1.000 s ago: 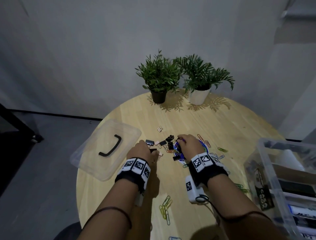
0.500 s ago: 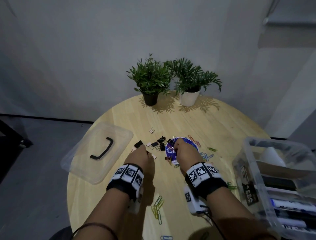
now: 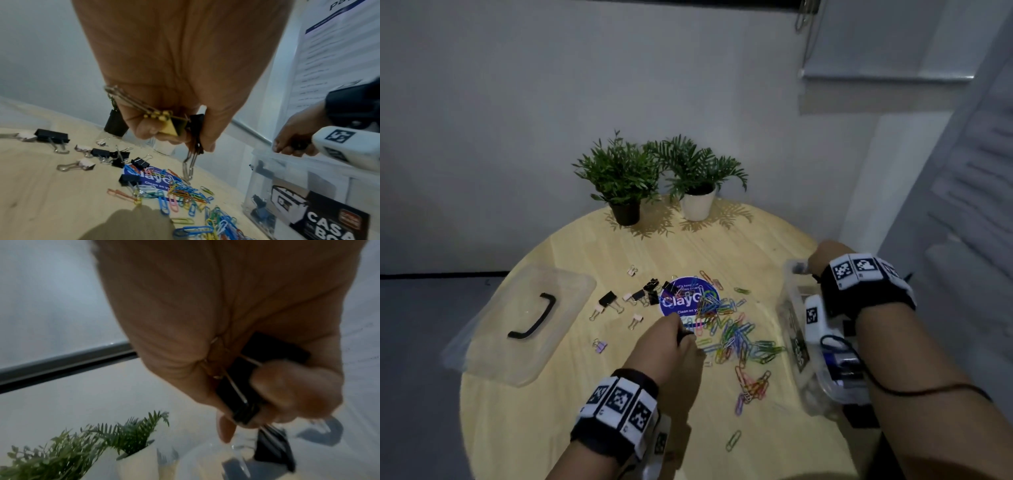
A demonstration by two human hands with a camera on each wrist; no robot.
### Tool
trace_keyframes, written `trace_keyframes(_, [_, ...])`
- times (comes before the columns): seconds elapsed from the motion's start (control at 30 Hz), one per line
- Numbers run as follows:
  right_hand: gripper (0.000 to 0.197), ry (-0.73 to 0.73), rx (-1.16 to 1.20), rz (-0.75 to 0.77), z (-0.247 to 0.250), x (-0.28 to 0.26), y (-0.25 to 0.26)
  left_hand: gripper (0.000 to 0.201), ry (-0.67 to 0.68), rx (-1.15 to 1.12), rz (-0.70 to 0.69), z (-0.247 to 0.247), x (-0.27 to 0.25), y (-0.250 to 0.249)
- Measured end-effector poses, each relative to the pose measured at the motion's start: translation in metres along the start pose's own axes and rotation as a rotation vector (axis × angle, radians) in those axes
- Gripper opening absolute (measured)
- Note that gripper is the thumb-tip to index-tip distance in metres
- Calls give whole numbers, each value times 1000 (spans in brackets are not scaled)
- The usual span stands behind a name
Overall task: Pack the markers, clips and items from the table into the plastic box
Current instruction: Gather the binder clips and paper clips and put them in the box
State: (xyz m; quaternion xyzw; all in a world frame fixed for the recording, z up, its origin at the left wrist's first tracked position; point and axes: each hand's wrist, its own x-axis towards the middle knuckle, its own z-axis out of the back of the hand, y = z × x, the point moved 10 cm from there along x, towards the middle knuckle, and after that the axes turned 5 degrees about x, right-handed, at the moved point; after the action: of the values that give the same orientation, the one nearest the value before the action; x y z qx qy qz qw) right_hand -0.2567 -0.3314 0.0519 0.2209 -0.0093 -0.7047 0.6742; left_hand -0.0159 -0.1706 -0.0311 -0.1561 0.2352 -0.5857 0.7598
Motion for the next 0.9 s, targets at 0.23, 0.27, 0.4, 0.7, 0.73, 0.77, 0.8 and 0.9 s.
trace_keyframes(0.23, [23, -15, 53, 69, -6, 18, 1, 17, 8, 41, -48, 5, -11, -13])
trace_keyframes(0.27, [19, -30, 120, 62, -1, 8, 3, 17, 9, 49, -53, 6, -11, -15])
trace_keyframes(0.4, [31, -94, 262, 89, 12, -33, -14, 15, 25, 78, -104, 13, -9, -40])
trace_keyframes(0.7, [30, -344, 221, 149, -26, -107, -84, 24, -63, 211, -322, 19, 36, -195])
trace_keyframes(0.73, [33, -329, 203, 159, -33, -107, -85, 25, -38, 269, -328, 8, 47, -212])
trace_keyframes(0.77, [35, -323, 194, 173, -37, -106, -85, 27, -8, 331, -332, -4, 57, -228])
trace_keyframes(0.8, [37, -333, 188, 186, -39, -107, -85, 28, 25, 387, -332, -17, 67, -240])
trace_keyframes(0.9, [36, -353, 187, 219, -39, -107, -86, 26, 124, 508, -321, -51, 90, -254])
